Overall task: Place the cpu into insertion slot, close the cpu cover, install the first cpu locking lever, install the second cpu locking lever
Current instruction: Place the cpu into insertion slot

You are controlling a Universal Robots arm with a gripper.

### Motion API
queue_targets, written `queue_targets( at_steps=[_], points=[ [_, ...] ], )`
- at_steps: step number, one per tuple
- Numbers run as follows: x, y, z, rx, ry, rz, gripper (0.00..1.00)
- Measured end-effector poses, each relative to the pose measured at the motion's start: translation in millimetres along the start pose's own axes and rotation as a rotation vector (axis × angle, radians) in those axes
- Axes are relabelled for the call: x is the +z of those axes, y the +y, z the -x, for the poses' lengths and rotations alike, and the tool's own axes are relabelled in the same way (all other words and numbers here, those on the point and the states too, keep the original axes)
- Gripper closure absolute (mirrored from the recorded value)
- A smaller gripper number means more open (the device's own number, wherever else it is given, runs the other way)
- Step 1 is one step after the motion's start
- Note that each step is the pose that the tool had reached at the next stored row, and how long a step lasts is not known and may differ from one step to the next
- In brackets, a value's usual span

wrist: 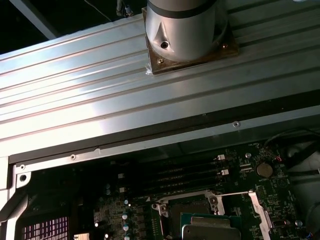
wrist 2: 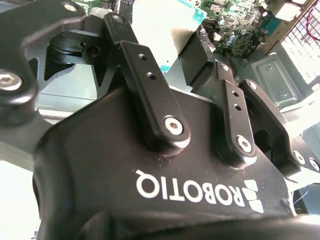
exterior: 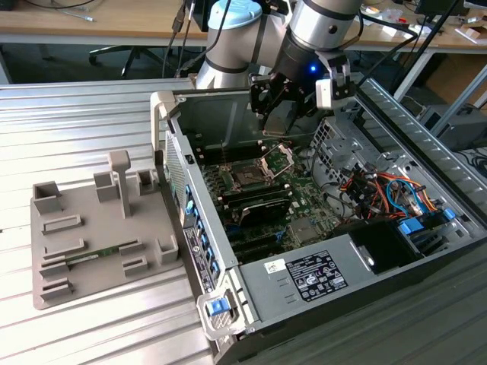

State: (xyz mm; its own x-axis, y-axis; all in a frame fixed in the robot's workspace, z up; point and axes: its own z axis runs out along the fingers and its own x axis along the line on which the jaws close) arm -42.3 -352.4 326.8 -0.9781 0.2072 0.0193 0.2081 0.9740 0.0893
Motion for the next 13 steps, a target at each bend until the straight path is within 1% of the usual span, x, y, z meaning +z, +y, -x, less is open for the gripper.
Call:
queue_targets(
  at_steps=[13],
  points=[
    [0.9,-0.1,0.0,0.011,-0.001,0.0002,0.46]
  ],
)
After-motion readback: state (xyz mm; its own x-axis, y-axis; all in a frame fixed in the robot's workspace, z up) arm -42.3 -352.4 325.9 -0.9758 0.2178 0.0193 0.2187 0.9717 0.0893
